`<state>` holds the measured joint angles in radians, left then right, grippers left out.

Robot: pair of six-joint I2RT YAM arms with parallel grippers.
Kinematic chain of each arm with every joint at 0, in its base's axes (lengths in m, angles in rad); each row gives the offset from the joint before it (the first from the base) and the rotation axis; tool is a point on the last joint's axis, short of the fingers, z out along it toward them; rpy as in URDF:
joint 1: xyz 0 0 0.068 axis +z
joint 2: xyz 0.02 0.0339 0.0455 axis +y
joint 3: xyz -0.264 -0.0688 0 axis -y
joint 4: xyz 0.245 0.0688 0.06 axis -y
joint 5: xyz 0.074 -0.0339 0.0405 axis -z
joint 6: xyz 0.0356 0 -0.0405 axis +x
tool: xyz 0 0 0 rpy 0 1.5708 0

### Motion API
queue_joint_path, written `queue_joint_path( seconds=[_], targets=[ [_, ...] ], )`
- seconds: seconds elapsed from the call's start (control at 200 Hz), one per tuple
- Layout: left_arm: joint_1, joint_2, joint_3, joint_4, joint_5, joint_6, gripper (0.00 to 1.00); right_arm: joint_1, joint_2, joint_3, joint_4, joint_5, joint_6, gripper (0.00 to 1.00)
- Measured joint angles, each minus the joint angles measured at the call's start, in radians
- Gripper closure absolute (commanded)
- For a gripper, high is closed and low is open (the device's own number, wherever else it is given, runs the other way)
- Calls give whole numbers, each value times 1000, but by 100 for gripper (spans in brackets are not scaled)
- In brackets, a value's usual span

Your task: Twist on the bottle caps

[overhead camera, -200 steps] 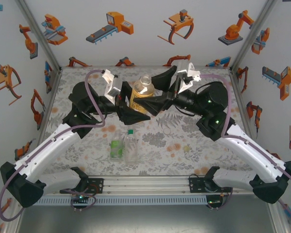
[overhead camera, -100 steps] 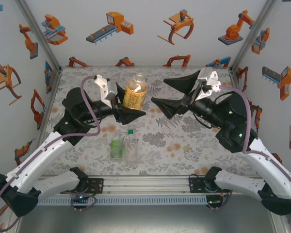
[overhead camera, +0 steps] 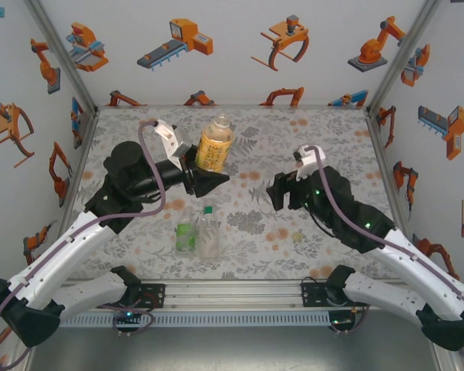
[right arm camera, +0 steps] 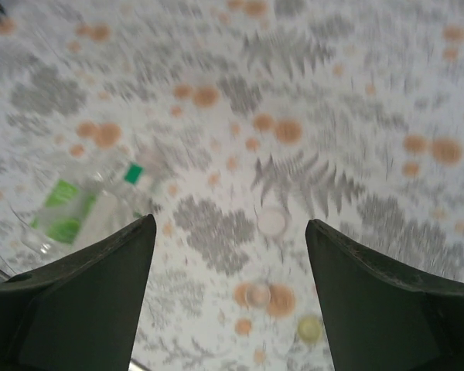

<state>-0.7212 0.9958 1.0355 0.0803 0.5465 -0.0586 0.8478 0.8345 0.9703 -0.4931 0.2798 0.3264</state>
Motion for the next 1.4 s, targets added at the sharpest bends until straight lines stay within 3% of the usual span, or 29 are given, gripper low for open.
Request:
queue_joint_path(
  seconds=[0.426,0.691,0.761,1.066,1.397],
  targets=[
    [0,-9,-12,-34,-16,-5,76,0,60,-242,-126,-2,352,38],
    [0,-6,-17,-37,-15,-40,94,-37,84,-317,-149,-35,491,45],
    [0,-5,-17,-37,-15,-45,100,-65,82,-322,-151,-50,510,45],
    [0,-5,-26,-44,-10,-52,100,-235,94,-365,-155,-153,542,52],
    [0,-6,-26,-45,-8,-52,100,-289,246,-363,-156,-198,525,53]
  ],
)
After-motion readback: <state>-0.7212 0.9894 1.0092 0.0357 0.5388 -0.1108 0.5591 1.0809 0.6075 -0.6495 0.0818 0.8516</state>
